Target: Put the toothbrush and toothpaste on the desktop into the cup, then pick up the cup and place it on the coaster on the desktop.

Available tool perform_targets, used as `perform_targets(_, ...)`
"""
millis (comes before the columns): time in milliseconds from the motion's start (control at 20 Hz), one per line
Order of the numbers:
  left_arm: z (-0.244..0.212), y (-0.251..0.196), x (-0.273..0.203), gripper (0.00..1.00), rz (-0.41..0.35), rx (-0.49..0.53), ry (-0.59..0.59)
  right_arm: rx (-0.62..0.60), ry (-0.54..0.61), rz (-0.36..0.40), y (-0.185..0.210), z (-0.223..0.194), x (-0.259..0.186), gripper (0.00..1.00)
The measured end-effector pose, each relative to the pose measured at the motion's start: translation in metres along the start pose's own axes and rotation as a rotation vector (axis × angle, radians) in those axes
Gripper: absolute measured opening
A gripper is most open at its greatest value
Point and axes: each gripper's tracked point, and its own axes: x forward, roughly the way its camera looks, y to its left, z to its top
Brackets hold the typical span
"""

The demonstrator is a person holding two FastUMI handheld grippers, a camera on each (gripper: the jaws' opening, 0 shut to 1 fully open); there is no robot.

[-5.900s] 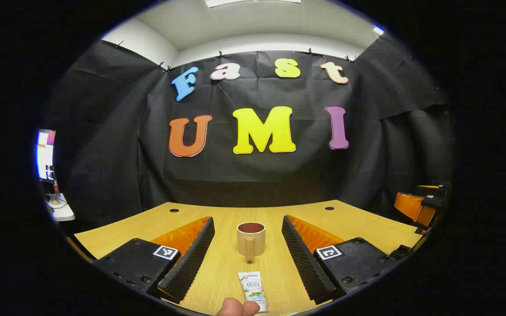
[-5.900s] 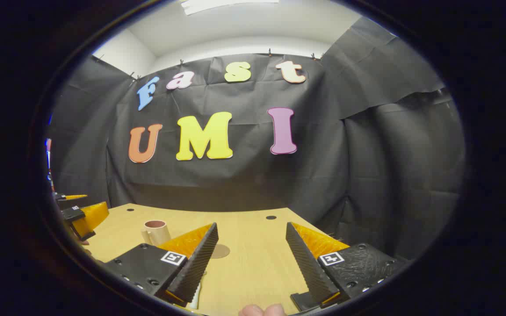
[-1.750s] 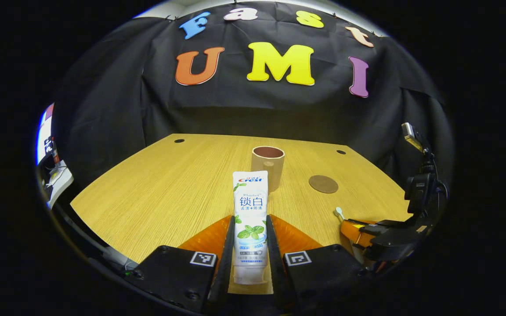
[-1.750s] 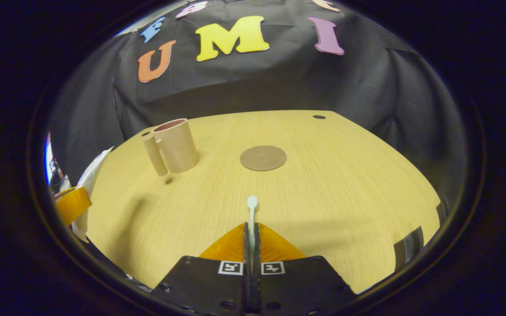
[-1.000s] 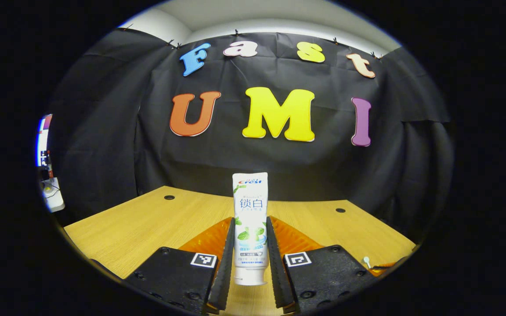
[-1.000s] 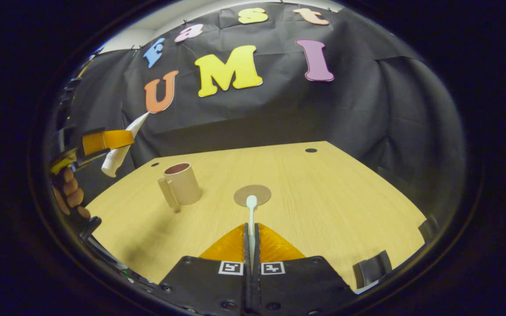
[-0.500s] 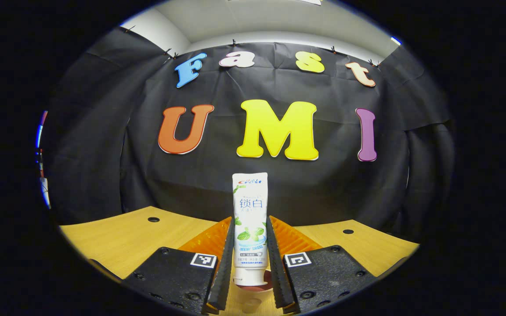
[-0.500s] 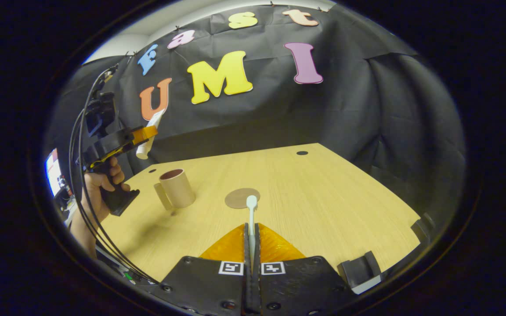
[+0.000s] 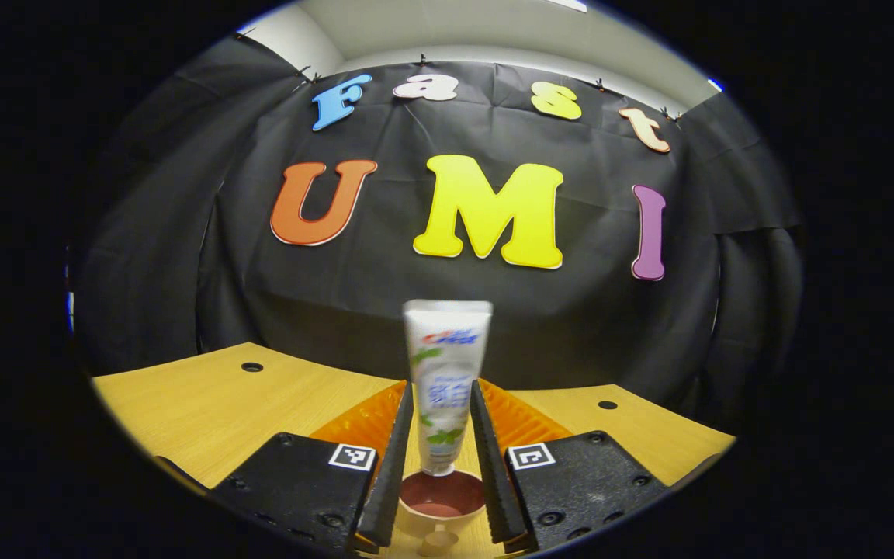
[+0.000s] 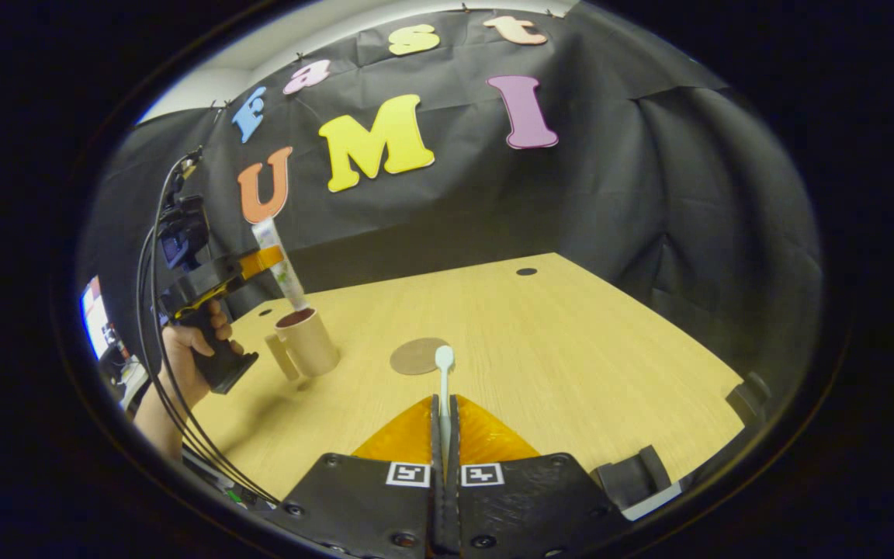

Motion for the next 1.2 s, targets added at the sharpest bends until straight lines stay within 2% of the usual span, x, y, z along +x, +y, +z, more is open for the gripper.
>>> perform_targets(50, 0.003, 0.000, -0.001, 0.41, 0.003, 0.007, -0.010, 0.001, 0.001, 0.002, 0.001, -0.002, 0.000, 0.00)
perform_targets(100, 0.005, 0.003, 0.000, 0.44, 0.011, 0.016, -0.018, -0.001, 0.003, 0.002, 0.001, -0.002, 0.001, 0.00)
perform_targets(450, 0.005, 0.010, -0.006, 0.44, 0.024, 0.009, -0.009, -0.013, 0.000, 0.007, 0.003, -0.002, 0.001, 0.00)
perform_targets(550, 0.007, 0.009, -0.007, 0.52, 0.013, 0.026, -0.008, -0.019, 0.005, 0.012, 0.004, -0.003, 0.001, 0.00)
perform_targets(650, 0.009, 0.012, -0.007, 0.71, 0.012, 0.049, 0.007, -0.020, 0.014, 0.022, 0.008, -0.005, -0.001, 0.00)
perform_targets(700, 0.010, 0.012, -0.008, 0.85, 0.004, 0.052, 0.015, -0.027, 0.014, 0.029, 0.012, -0.005, -0.002, 0.00)
perform_targets(800, 0.015, 0.012, -0.005, 1.00, -0.022, 0.043, 0.023, -0.034, 0.014, 0.036, 0.017, -0.005, -0.002, 0.00)
perform_targets(1000, 0.030, 0.013, 0.016, 0.99, -0.062, 0.075, 0.113, -0.027, 0.024, 0.047, 0.018, -0.004, 0.000, 0.00)
perform_targets(1200, 0.039, 0.001, 0.051, 0.99, -0.121, 0.156, 0.269, -0.020, 0.046, 0.060, 0.020, -0.008, 0.004, 0.02)
